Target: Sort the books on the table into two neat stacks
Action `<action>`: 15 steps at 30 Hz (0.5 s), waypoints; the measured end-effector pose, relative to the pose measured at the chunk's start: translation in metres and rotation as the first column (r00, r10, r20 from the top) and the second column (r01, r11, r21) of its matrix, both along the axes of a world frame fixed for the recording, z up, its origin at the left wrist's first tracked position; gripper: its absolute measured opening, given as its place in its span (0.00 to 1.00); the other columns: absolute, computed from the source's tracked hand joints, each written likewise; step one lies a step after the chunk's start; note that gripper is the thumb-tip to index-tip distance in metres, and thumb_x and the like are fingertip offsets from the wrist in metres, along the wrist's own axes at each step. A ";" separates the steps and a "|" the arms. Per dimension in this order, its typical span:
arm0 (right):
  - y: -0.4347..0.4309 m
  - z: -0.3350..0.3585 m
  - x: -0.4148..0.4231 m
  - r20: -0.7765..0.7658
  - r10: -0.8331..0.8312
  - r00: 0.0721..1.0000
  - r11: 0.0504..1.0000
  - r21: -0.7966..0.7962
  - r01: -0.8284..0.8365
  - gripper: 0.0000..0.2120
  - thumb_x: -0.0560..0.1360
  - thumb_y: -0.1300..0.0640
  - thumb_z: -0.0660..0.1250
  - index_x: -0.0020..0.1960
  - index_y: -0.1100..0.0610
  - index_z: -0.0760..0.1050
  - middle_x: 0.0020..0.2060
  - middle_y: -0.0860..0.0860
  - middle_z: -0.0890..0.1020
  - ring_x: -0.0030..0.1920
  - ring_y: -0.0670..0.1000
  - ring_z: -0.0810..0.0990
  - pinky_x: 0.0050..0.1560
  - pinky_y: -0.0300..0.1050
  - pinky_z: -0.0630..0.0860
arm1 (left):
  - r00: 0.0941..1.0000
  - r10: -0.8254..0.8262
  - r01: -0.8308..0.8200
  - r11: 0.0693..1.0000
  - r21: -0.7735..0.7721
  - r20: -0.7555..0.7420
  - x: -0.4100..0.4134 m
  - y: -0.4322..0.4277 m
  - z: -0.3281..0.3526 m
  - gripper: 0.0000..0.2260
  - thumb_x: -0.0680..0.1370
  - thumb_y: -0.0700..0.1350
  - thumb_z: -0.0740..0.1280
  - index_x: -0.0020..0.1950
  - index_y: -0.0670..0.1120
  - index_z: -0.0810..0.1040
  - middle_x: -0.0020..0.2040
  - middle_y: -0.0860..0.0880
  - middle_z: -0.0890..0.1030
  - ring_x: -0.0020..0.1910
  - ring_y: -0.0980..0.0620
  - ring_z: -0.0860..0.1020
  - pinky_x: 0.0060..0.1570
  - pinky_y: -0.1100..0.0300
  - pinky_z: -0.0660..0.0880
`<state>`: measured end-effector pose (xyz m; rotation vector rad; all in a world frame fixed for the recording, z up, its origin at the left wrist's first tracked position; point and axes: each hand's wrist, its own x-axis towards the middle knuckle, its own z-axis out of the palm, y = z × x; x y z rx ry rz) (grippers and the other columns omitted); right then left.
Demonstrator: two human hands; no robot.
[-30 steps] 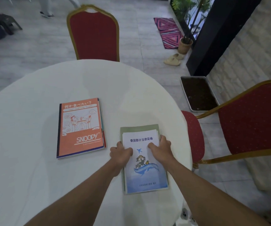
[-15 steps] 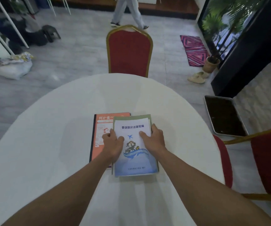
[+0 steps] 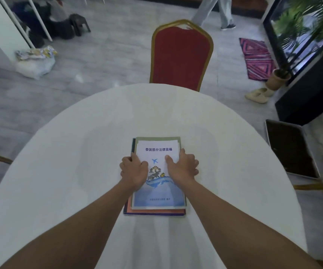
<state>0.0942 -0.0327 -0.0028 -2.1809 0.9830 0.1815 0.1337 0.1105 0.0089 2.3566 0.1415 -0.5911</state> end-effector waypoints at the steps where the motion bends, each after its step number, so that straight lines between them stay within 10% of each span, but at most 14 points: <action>1: 0.001 0.002 0.000 -0.042 0.027 0.999 0.997 -0.074 -0.030 0.30 0.78 0.38 0.61 0.73 0.54 0.66 0.66 0.58 0.69 0.69 0.61 0.64 0.64 0.57 0.65 | 1.000 -0.013 0.013 0.999 0.047 0.001 0.001 0.001 -0.001 0.23 0.81 0.46 0.56 0.75 0.40 0.59 0.71 0.38 0.62 0.69 0.39 0.61 0.68 0.47 0.62; 10: 0.006 -0.019 -0.039 0.258 0.093 0.962 0.968 0.203 -0.148 0.43 0.79 0.41 0.65 0.82 0.54 0.43 0.81 0.51 0.52 0.80 0.50 0.52 0.79 0.53 0.53 | 0.992 -0.125 0.124 0.984 -0.127 0.005 -0.008 0.032 -0.024 0.33 0.80 0.62 0.51 0.80 0.46 0.50 0.79 0.45 0.54 0.79 0.43 0.51 0.77 0.45 0.52; 15: 0.009 -0.029 -0.042 0.285 0.039 0.958 0.958 0.262 -0.117 0.40 0.74 0.35 0.63 0.80 0.48 0.52 0.76 0.48 0.65 0.74 0.49 0.67 0.74 0.56 0.67 | 0.992 -0.113 0.121 0.971 -0.205 0.053 -0.013 0.040 -0.058 0.29 0.77 0.69 0.48 0.74 0.55 0.59 0.74 0.48 0.65 0.75 0.46 0.63 0.73 0.41 0.61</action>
